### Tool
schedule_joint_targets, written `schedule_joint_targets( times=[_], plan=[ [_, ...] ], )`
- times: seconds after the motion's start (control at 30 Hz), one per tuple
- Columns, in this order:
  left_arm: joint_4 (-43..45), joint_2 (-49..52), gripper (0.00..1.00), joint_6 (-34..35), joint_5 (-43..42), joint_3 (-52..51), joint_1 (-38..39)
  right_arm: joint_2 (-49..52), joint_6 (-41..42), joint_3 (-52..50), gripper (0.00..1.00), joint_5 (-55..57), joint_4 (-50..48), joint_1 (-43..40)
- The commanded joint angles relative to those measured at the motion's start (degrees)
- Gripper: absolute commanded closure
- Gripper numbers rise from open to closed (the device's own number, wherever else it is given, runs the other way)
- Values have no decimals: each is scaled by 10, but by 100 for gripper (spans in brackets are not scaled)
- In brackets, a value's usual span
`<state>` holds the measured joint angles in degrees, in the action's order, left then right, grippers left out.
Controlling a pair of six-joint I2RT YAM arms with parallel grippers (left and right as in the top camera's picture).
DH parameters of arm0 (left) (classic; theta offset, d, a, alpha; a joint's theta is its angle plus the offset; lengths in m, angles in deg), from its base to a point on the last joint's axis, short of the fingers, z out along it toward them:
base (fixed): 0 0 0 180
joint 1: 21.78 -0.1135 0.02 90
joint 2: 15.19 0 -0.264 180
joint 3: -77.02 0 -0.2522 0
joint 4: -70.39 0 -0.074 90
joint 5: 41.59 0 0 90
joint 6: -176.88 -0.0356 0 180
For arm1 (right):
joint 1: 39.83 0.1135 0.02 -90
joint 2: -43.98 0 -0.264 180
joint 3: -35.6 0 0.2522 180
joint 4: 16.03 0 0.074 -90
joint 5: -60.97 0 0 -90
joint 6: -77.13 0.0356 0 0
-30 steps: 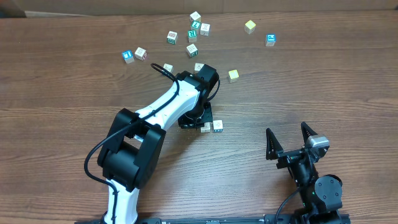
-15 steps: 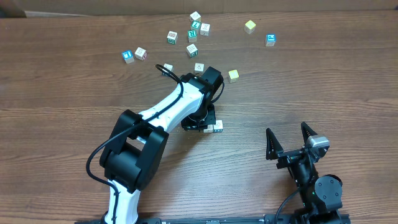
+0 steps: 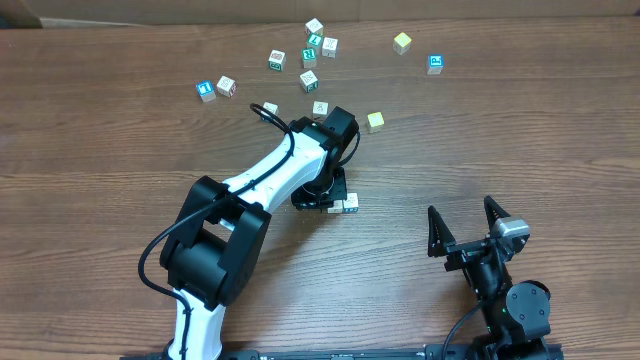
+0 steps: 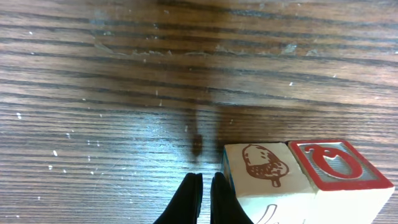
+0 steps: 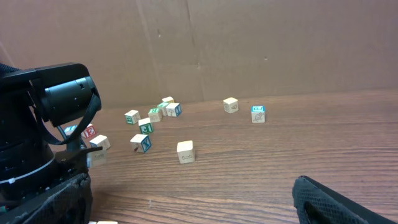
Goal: Form a horizontal line
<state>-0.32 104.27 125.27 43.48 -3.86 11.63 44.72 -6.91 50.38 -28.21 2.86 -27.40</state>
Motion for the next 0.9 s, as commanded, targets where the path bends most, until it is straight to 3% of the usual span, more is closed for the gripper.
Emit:
schedule_joint_targets(
  times=[0.0,0.87],
  plan=[
    [3,-7,96,-11,-11,-4,4,-6,-2,-5,0,1,-4,3],
    [0,-7,90,-11,7,-4,3,-6,-2,-5,0,1,-4,3]
  ],
)
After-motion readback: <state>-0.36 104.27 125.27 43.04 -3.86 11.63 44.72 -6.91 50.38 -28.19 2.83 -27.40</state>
